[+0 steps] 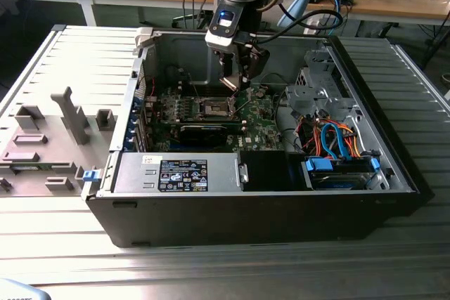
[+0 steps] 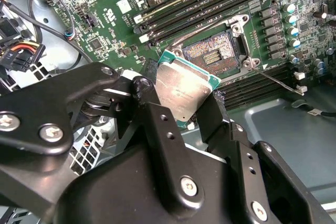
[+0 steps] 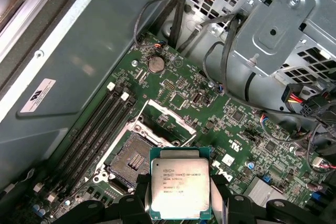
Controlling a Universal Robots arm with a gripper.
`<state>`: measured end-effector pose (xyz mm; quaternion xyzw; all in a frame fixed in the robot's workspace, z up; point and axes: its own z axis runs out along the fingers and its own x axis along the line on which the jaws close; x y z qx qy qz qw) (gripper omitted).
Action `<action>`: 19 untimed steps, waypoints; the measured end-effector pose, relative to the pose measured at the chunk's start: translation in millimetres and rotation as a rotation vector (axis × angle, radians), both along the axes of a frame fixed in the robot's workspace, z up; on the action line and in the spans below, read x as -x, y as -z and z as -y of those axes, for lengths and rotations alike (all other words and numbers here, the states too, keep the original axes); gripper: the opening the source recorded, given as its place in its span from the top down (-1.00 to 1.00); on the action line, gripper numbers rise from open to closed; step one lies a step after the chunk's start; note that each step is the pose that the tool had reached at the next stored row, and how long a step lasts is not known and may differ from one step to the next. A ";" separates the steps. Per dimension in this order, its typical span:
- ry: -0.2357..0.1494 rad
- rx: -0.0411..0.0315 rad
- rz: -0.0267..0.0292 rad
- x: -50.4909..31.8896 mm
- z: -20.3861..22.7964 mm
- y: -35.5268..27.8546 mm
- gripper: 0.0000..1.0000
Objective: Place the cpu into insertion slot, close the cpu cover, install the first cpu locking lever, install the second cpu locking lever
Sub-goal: 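Place the cpu into insertion slot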
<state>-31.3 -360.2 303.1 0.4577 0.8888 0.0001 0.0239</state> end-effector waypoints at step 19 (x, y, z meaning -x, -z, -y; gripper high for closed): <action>0.013 0.0000 0.0000 0.0 0.0 0.7 -0.09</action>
